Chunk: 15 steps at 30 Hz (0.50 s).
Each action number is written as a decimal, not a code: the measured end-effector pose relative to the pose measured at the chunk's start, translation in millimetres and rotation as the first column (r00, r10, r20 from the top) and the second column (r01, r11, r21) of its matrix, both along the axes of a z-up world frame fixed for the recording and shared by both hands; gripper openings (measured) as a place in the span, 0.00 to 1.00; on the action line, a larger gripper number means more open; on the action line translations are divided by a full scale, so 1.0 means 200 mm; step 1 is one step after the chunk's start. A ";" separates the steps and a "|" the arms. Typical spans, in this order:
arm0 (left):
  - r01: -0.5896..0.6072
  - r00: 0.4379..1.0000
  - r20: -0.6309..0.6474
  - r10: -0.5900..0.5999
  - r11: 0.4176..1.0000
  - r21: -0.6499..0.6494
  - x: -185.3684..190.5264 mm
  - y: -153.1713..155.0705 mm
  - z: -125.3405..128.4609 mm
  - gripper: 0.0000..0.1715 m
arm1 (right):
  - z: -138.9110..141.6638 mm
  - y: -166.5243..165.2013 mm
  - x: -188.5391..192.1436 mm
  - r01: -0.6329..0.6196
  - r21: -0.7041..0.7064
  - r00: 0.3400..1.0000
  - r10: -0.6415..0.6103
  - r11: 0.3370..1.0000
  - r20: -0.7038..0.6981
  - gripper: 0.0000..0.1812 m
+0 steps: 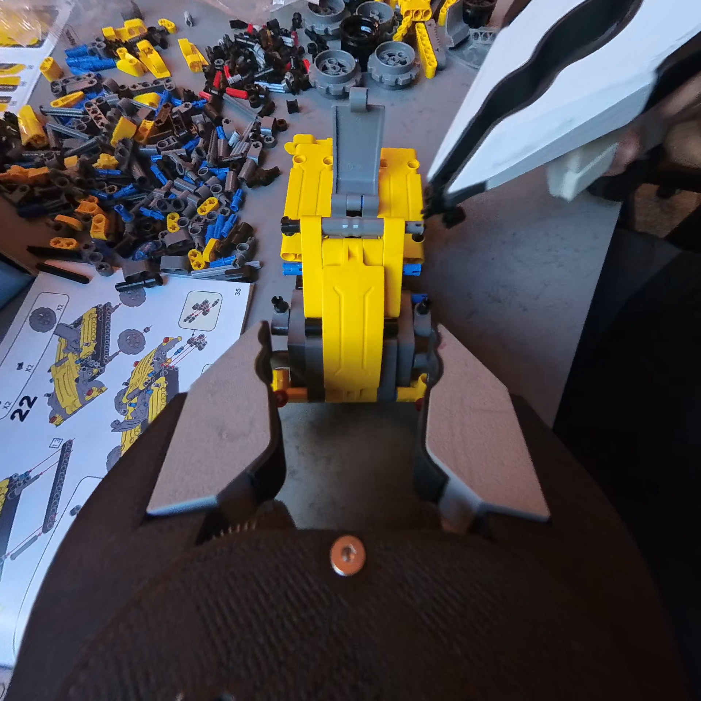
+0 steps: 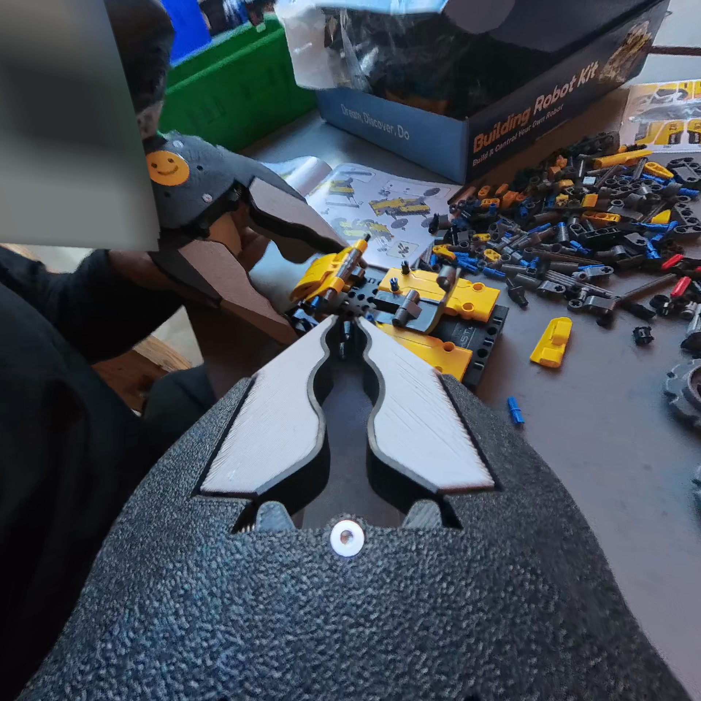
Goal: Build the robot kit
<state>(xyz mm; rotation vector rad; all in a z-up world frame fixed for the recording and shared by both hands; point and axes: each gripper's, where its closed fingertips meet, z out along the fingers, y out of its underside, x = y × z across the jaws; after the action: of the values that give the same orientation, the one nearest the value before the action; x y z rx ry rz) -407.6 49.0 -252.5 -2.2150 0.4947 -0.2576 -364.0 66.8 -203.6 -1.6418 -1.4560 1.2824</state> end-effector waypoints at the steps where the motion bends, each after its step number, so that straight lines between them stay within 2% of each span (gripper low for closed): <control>1: -0.008 1.000 -0.006 0.008 1.000 0.001 0.00 0.00 0.00 0.48 | 0.03 0.00 0.01 0.001 -0.014 1.000 -0.002 1.000 -0.029 0.04; 4: -0.035 0.999 -0.004 0.035 0.999 0.031 -0.02 0.01 0.02 0.53 | 0.11 0.00 0.06 -0.015 -0.026 0.995 0.012 1.000 -0.099 0.04; 9: -0.106 0.993 0.066 0.099 0.987 0.120 -0.06 0.01 0.11 0.57 | 0.14 0.00 0.18 -0.057 -0.027 0.988 0.053 0.998 -0.149 0.04; 11: -0.148 0.988 0.072 0.140 0.982 0.117 -0.08 -0.02 0.13 0.59 | 0.17 0.00 0.21 -0.092 -0.026 0.982 0.086 0.995 -0.167 0.04; 15: -0.252 0.967 0.014 0.253 0.951 0.178 -0.08 -0.13 0.23 0.55 | 0.23 -0.03 0.27 -0.147 -0.027 0.963 0.137 0.989 -0.232 0.04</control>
<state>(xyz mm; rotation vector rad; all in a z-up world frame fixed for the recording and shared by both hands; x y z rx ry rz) -423.9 23.1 -207.3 -2.0770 0.2247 -0.0640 -309.5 60.9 -158.5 -1.3823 -1.4323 1.5386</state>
